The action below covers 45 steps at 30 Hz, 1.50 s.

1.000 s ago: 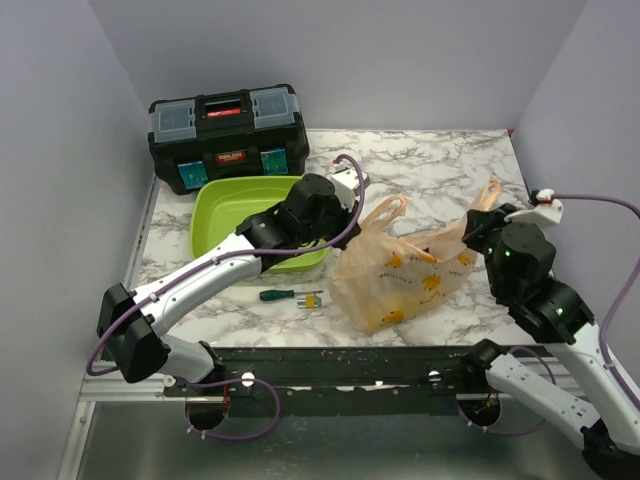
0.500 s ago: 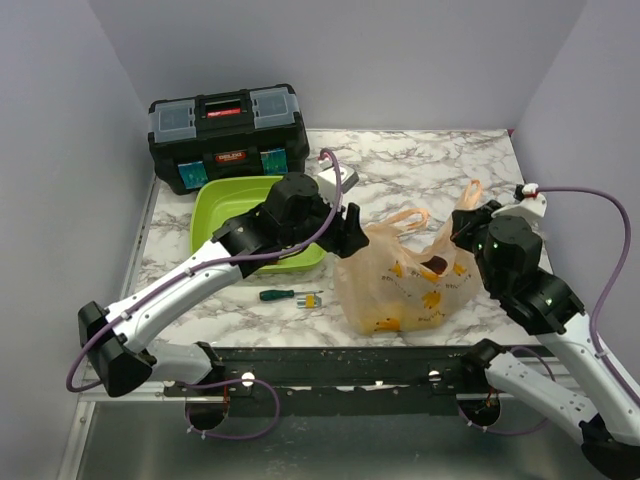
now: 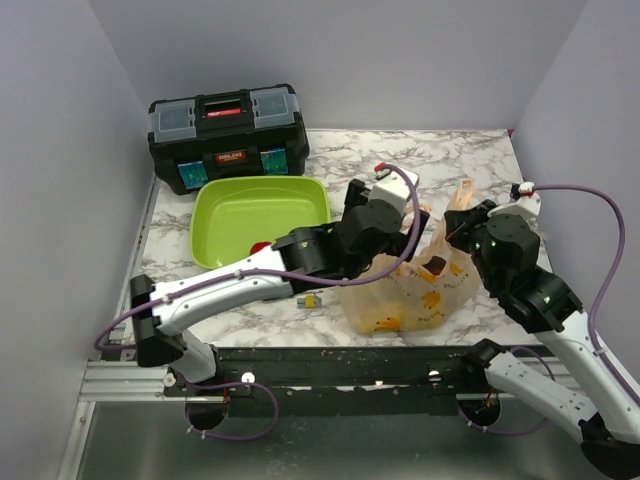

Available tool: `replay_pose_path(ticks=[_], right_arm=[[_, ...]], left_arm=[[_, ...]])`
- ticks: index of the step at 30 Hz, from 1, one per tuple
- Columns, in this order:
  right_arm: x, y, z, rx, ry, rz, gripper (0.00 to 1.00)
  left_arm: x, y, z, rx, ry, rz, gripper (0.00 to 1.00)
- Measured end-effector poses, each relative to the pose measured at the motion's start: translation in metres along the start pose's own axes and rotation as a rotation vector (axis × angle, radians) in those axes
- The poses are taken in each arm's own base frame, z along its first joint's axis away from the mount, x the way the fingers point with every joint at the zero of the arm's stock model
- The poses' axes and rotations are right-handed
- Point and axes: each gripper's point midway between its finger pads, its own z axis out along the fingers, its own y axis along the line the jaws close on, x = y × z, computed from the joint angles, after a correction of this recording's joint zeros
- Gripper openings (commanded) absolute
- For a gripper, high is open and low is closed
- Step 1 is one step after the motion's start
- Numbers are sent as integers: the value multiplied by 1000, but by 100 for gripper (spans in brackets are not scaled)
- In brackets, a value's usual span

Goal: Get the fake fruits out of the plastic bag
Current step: Adjust the plastic bag at the center of the board.

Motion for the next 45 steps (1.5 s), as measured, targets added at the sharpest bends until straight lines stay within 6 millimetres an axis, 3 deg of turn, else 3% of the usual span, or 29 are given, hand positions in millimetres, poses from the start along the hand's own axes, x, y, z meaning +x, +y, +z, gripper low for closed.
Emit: replay_pose_path(ticks=[5, 15, 22, 25, 34, 36, 40, 45], right_arm=[[-4, 3, -4, -22, -4, 11, 1], [-14, 2, -15, -33, -30, 59, 1], [-20, -2, -20, -26, -51, 81, 1], [-16, -4, -17, -7, -40, 68, 1], [-12, -11, -12, 43, -35, 44, 2], [-11, -12, -7, 68, -27, 28, 1], [-7, -6, 15, 156, 12, -48, 1], [-6, 2, 59, 281, 42, -175, 1]], left_arm=[[-5, 1, 37, -140, 1, 55, 99], [1, -9, 52, -122, -19, 80, 99], [7, -4, 82, -234, -37, 170, 97], [13, -3, 88, -249, -27, 206, 80], [7, 10, 89, -254, -44, 212, 9], [6, 12, 88, -233, -39, 214, 1], [-4, 15, 86, -139, -13, 179, 0], [-38, 19, 86, 28, -1, 83, 0]])
